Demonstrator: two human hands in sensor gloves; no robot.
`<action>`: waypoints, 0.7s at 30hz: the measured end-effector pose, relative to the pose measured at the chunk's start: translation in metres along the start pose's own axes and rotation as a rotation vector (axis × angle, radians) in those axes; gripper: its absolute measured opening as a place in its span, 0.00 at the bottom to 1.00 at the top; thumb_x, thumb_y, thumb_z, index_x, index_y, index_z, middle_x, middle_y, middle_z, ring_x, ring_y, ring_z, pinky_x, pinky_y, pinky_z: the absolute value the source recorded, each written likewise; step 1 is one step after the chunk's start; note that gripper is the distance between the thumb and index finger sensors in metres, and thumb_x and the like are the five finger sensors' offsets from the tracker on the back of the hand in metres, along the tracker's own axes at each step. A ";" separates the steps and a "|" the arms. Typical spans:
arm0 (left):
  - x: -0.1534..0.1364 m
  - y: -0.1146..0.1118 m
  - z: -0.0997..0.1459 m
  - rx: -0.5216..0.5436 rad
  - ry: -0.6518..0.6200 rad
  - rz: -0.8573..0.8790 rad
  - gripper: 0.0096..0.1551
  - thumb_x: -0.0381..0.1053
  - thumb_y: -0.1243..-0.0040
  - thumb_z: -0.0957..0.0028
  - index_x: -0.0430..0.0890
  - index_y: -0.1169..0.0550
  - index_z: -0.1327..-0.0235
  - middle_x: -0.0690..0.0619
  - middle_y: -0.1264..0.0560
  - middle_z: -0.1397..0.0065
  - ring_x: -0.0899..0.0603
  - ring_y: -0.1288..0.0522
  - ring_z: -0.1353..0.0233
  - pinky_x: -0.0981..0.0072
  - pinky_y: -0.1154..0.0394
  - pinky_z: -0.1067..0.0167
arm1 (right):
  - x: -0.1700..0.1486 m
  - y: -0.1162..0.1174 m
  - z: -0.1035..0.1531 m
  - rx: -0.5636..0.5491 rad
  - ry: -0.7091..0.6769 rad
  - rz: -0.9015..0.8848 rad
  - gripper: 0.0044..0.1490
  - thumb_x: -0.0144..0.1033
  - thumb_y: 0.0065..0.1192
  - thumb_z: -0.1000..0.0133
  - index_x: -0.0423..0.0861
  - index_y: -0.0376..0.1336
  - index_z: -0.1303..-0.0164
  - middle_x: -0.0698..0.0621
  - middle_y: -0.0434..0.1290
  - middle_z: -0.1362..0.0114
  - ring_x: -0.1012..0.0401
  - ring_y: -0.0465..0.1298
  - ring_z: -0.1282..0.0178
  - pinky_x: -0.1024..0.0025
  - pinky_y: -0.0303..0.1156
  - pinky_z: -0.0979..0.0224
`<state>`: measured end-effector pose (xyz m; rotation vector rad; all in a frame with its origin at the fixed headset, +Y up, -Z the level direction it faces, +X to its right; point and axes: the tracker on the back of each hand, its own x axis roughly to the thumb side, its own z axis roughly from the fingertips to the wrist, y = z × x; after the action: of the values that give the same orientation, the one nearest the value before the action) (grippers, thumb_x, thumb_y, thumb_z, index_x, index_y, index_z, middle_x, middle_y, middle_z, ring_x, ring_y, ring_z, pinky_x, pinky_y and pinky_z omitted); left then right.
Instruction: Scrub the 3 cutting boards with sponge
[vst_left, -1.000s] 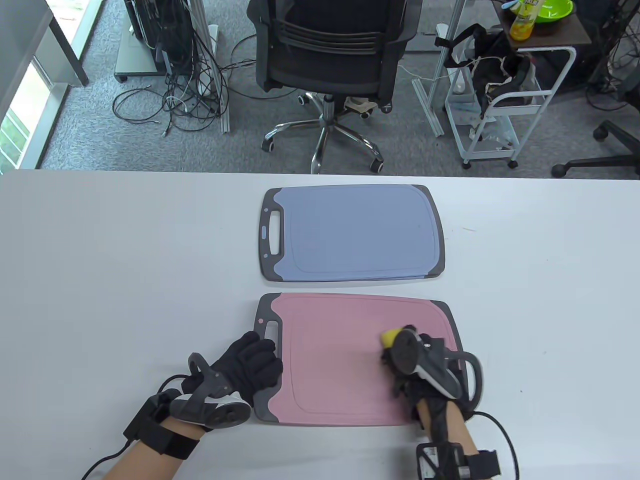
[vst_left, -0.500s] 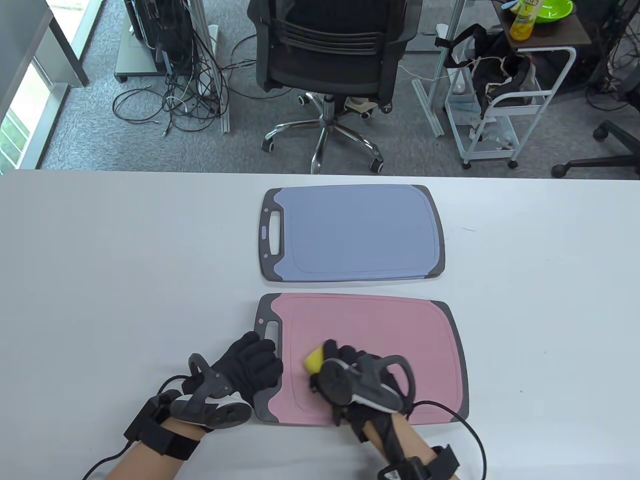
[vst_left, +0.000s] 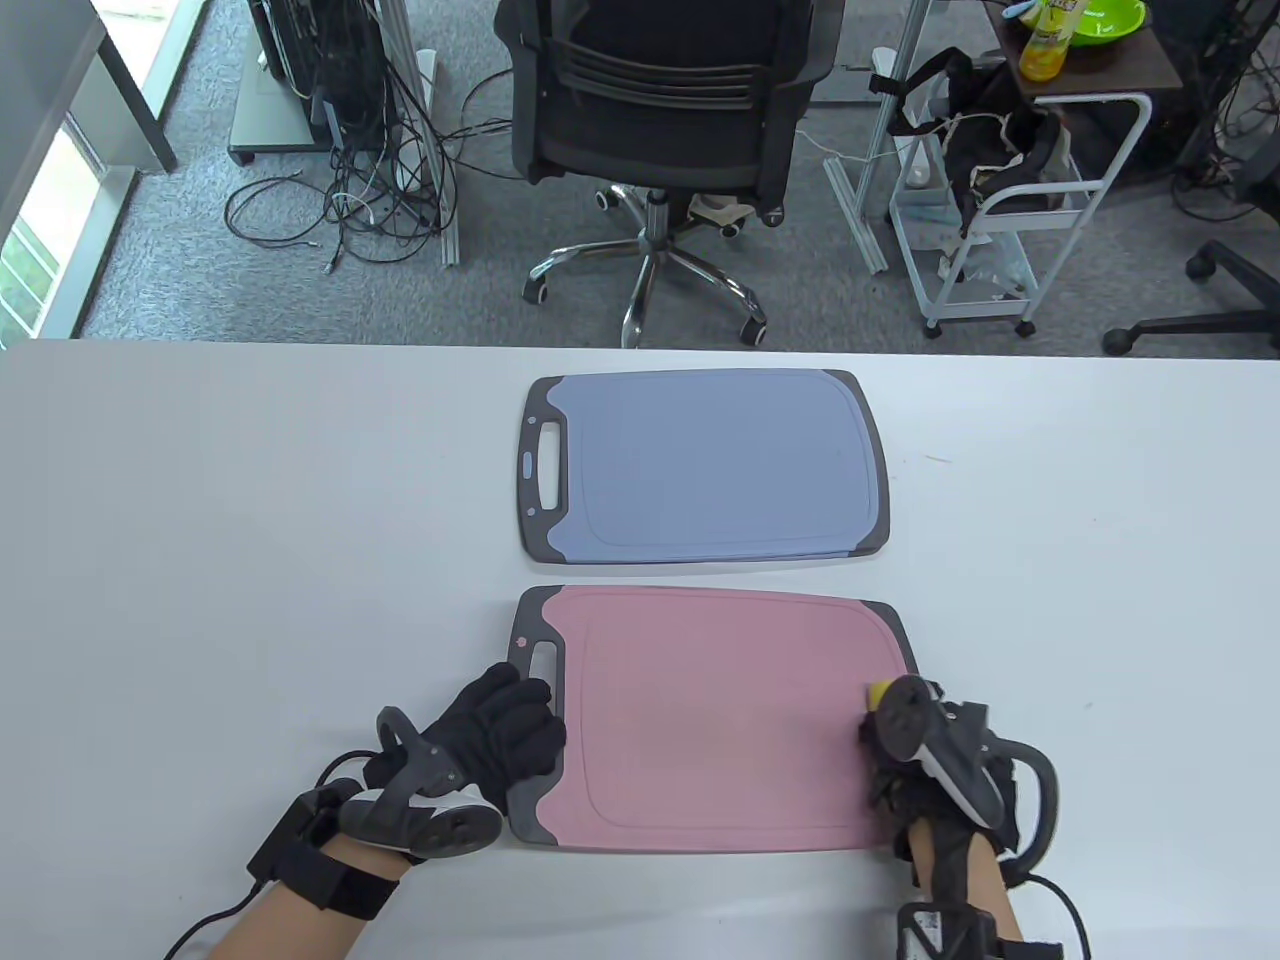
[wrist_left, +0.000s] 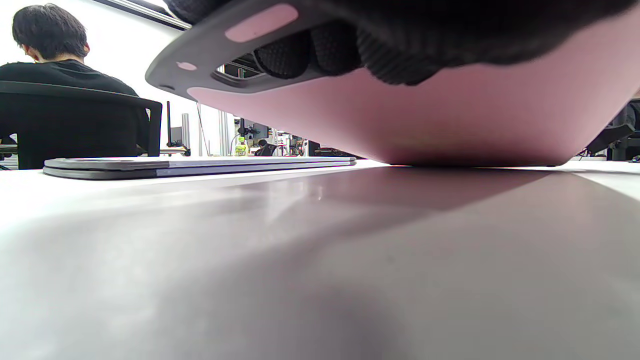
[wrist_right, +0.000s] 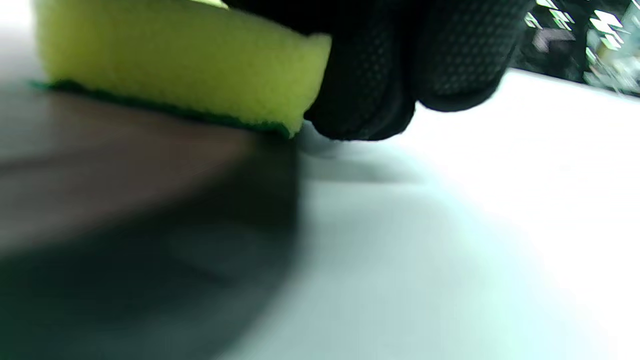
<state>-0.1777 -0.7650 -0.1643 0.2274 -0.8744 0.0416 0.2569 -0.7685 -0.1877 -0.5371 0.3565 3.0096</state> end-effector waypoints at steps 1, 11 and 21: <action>0.000 0.000 0.000 0.001 0.001 0.000 0.25 0.55 0.36 0.36 0.55 0.35 0.32 0.58 0.30 0.29 0.45 0.32 0.19 0.40 0.39 0.21 | 0.002 0.000 0.001 -0.001 -0.010 -0.048 0.48 0.59 0.55 0.43 0.36 0.59 0.23 0.42 0.72 0.38 0.52 0.78 0.50 0.52 0.74 0.42; 0.000 0.000 0.000 0.010 -0.001 -0.004 0.25 0.55 0.36 0.37 0.55 0.34 0.33 0.58 0.29 0.30 0.45 0.32 0.19 0.40 0.38 0.22 | 0.212 -0.007 0.117 -0.142 -0.823 0.188 0.48 0.62 0.52 0.44 0.39 0.58 0.23 0.44 0.72 0.38 0.56 0.78 0.50 0.55 0.75 0.41; 0.001 0.001 0.001 0.016 -0.002 -0.001 0.25 0.55 0.35 0.37 0.55 0.34 0.33 0.58 0.29 0.30 0.45 0.32 0.19 0.40 0.38 0.22 | 0.121 -0.003 0.057 -0.099 -0.461 0.102 0.48 0.62 0.53 0.45 0.42 0.59 0.23 0.46 0.73 0.38 0.55 0.78 0.50 0.55 0.75 0.42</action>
<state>-0.1780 -0.7646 -0.1633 0.2431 -0.8762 0.0476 0.1248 -0.7491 -0.1788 0.1824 0.2078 3.1308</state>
